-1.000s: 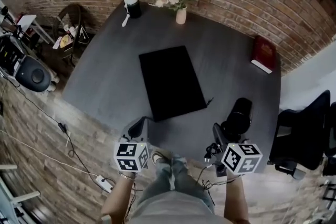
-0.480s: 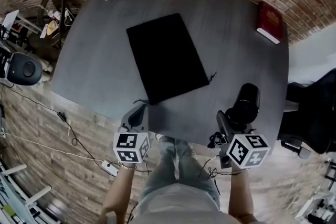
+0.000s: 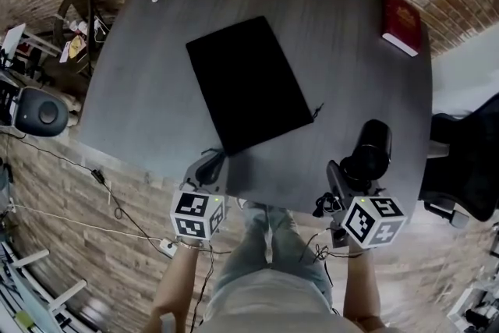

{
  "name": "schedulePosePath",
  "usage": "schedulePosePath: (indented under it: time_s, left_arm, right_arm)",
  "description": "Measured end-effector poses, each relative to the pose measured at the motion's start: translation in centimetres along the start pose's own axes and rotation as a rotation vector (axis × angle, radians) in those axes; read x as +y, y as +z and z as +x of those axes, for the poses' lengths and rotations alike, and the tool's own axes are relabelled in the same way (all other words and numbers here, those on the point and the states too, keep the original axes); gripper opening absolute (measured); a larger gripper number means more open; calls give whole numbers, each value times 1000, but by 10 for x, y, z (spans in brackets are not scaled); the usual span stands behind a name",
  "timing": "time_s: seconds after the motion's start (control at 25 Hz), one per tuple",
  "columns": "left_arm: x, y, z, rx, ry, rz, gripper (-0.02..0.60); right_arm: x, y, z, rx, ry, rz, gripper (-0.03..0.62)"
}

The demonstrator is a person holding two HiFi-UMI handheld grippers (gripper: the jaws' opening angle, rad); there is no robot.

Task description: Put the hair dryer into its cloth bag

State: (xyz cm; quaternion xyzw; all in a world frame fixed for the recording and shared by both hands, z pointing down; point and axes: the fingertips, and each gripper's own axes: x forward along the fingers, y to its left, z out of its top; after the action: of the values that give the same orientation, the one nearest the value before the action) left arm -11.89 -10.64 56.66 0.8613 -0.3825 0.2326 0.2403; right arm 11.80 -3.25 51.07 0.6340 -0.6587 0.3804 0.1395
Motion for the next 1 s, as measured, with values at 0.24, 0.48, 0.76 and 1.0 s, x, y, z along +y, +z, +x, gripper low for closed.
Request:
schedulePosePath:
  time_s: [0.24, 0.48, 0.76, 1.0]
  left_arm:
    - [-8, 8, 5, 26, -71, 77, 22]
    - [-19, 3, 13, 109, -143, 232, 110]
    - [-39, -7, 35, 269, -274, 534, 150]
    - [-43, -9, 56, 348, -319, 659, 150]
  right_arm:
    - [-4, 0, 0, -5, -7, 23, 173]
    - [-9, 2, -1, -21, -7, 41, 173]
    - [-21, -2, -7, -21, -15, 61, 173]
    - [-33, -11, -8, -13, -26, 84, 173]
